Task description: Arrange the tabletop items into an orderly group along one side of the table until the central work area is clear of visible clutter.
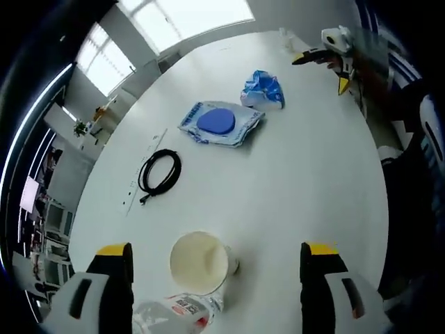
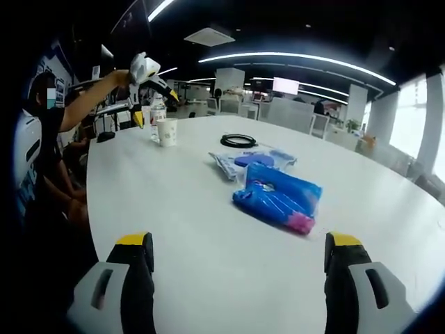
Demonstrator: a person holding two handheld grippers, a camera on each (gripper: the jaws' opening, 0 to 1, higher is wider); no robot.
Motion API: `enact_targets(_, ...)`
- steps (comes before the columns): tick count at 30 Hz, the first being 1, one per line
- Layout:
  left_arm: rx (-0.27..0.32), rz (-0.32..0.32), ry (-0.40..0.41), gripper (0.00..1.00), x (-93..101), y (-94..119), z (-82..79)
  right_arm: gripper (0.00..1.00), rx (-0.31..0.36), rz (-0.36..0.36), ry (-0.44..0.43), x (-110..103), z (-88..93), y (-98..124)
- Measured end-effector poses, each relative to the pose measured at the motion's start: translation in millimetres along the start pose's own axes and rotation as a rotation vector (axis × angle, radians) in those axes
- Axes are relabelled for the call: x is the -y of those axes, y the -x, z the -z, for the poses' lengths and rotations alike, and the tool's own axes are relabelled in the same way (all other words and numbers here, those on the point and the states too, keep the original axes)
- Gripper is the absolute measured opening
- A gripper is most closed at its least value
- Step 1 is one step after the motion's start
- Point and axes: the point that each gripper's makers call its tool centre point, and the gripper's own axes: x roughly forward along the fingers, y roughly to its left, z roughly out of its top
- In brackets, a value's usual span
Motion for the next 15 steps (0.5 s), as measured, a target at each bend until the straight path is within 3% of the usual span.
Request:
enact_targets(7, 0.090, 0.001, 0.055, 1.00, 11.0, -2, -11.7, 1.00, -0.001, 0.004, 0.017, 2, -6.2, 1)
enact_targets(11, 0.125, -0.061, 0.115, 1.00, 4.3, -7, -14.1, 1.00, -0.001, 0.006, 0.026, 5, -11.2, 0)
enact_targets(15, 0.198, -0.111, 0.193, 1.00, 1.1, -8, -23.9, 1.00, 0.002, 0.008, 0.042, 7, -19.2, -2)
